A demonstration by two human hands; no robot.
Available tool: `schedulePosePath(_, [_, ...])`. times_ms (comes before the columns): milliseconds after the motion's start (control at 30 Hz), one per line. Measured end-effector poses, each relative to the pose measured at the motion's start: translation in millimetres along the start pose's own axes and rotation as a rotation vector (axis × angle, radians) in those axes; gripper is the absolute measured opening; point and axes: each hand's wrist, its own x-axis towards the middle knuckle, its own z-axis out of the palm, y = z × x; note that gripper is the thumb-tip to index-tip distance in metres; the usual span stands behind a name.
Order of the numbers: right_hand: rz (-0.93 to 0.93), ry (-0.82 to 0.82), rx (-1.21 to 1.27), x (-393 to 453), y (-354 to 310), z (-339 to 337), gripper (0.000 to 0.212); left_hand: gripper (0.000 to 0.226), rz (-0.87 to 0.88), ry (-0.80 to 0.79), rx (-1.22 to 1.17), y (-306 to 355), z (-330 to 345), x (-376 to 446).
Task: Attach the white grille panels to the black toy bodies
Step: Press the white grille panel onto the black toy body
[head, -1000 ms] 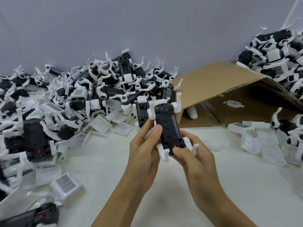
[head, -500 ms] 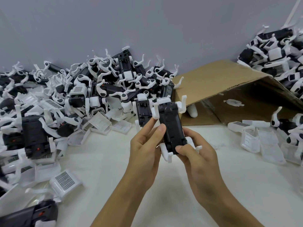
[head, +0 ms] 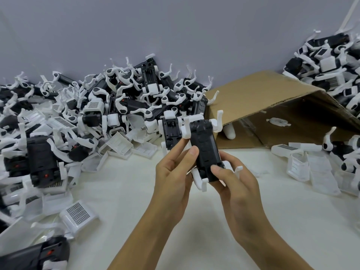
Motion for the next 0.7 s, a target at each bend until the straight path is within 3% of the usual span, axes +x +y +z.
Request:
schedulePosePath(333, [-0.01,-0.06,-0.079,-2.2,4.1,-1.2,0.044,0.039,-0.018,0.016,-0.037,2.1,-2.5,1.2])
schedulePosePath(567, [-0.029,0.045,0.016,-4.4,5.2,-1.5,0.038,0.033,0.024,-0.089,0.077,1.9,-2.3,-0.4])
schedulePosePath(700, [-0.242,0.133,-0.278,-9.0,8.1,-3.9,0.06,0.039,-0.043,-0.054,0.185,8.0,-4.9,2.6])
